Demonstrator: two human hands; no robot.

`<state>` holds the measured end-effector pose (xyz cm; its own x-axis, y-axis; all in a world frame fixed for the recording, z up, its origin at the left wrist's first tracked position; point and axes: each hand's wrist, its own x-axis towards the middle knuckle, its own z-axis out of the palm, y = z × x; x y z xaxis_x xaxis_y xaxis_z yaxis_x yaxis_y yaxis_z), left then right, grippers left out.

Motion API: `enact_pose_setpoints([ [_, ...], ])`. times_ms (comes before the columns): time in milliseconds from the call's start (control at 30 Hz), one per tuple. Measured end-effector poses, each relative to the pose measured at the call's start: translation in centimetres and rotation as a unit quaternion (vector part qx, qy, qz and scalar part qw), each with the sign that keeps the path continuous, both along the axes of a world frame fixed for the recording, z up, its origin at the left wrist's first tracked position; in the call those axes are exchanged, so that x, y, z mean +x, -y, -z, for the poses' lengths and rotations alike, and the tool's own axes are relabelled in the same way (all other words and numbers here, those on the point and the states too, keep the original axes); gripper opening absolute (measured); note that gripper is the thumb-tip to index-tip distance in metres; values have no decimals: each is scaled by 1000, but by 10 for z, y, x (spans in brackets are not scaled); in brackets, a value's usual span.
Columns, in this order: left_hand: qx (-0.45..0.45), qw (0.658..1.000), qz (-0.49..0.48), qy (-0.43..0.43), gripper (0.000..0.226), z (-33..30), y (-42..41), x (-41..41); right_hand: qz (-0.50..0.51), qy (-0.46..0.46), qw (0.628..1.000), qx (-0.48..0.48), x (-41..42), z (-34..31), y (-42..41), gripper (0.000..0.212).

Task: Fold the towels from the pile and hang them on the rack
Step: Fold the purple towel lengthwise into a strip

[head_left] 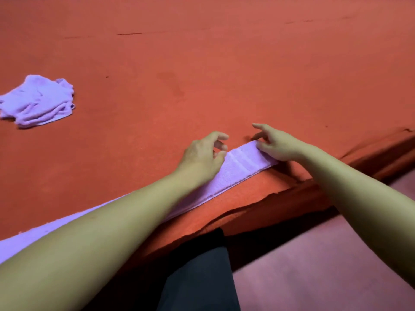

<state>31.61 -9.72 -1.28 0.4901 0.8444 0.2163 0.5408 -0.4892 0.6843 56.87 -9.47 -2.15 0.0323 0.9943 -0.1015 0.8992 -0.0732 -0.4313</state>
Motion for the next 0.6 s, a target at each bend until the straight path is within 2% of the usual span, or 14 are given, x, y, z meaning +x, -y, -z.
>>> enact_pose_setpoints([
  [133, -78, 995, -21, 60, 35, 5, -13, 53, -13, -70, 997, 9, 17, -4, -5, 59],
  [233, -117, 989, -42, 75, 32, 10, -21, 81, -28, -82, 996, 8, 18, -4, -11, 58],
  [333, -124, 989, -55, 54, 33, 19, -24, 90, -37, -83, 996, 12, 18, -4, -15, 59],
  [433, -120, 990, -66, 34, 38, 26, -24, 90, -28, -123, 992, 29, 18, -5, -14, 60],
  [600, -144, 984, -77, 70, 42, 27, -19, 90, -8, -215, 975, 50, 10, -13, -6, 64],
])
